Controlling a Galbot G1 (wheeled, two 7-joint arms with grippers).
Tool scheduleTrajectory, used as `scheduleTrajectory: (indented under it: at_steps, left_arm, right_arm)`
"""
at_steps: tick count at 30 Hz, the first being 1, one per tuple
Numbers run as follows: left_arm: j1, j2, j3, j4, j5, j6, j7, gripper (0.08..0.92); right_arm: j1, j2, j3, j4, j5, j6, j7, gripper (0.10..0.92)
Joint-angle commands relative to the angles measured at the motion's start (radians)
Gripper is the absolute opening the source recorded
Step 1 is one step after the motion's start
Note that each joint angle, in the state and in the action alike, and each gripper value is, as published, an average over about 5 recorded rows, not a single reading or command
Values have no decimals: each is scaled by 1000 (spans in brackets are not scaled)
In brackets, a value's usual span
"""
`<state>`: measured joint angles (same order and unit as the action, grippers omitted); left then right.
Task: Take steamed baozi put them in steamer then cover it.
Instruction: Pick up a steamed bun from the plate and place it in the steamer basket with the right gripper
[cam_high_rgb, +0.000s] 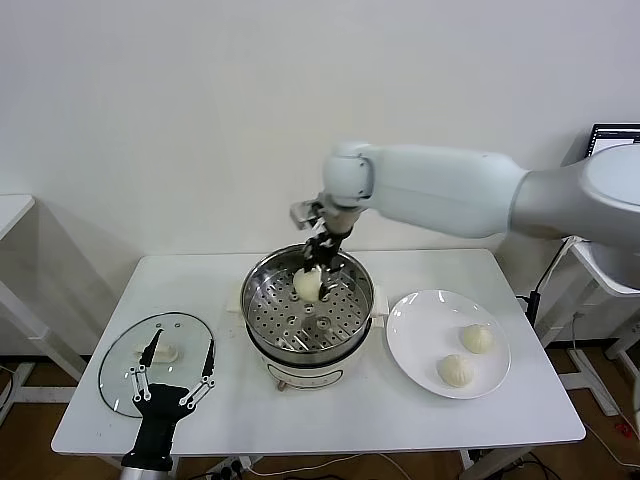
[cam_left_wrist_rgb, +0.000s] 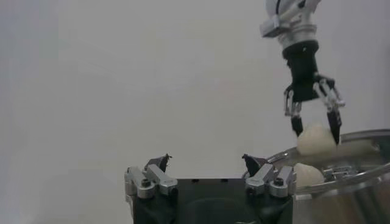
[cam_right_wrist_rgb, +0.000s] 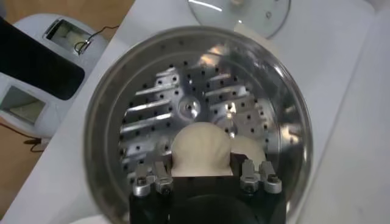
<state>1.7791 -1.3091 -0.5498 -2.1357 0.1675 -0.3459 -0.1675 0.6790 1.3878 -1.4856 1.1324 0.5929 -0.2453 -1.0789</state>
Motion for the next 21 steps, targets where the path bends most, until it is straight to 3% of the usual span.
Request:
scheduleTrajectory:
  at_steps: [1,14,21]
  left_arm:
    - [1,-1,-3,4,-2,-2,0,823]
    - [-5,-1,-3,10,-3,-5,-1,823]
    - [-3,-3,-7,8,-3,-5,-1,823]
  right_arm:
    - [-68,139,-20,-74,-19,-31,68,645]
    - [-105,175,-21,-124,-17,-39,77,642]
    - [-111,170,-19,-119,-12,-39,84,688]
